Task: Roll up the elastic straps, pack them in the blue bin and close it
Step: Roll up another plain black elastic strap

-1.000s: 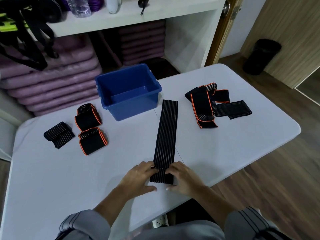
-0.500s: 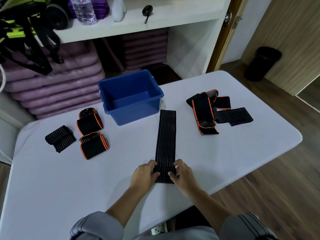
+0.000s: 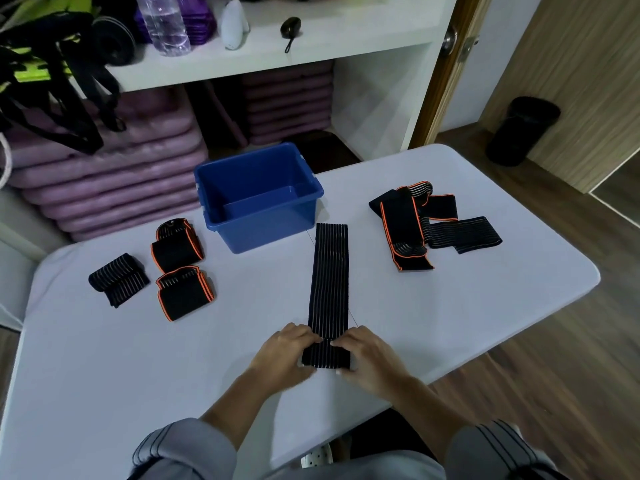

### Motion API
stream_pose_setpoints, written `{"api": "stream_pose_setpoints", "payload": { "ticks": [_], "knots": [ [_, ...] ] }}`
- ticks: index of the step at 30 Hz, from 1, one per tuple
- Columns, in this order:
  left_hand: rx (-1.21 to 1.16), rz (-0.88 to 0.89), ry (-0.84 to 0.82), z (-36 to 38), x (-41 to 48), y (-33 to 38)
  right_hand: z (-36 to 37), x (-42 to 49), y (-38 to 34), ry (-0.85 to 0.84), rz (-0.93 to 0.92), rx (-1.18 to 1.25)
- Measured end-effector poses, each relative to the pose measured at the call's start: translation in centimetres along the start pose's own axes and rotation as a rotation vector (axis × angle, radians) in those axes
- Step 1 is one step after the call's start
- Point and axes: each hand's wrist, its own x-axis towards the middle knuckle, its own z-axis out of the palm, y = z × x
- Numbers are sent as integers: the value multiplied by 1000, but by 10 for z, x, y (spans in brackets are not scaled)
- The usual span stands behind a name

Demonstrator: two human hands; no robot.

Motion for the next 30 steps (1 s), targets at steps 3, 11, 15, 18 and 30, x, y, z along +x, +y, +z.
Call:
{"api": "stream_pose_setpoints", "payload": {
  "ticks": [3,11,15,18,30],
  "knots": [
    [-155,-129,-15,-7,6,7,-7,0,-6,46,116,192],
    [-364,-492,-46,-5,16,15,-5,21,-7,110,476,354],
    [-99,-410,154,-2,13,17,-3,19,-5,174,392,172],
    [74,-103,222,4,10,13,-6,14,1,193,63,48],
    [-6,-120,27,-11,19,17,-19,11,4,41,173,240]
  ]
}}
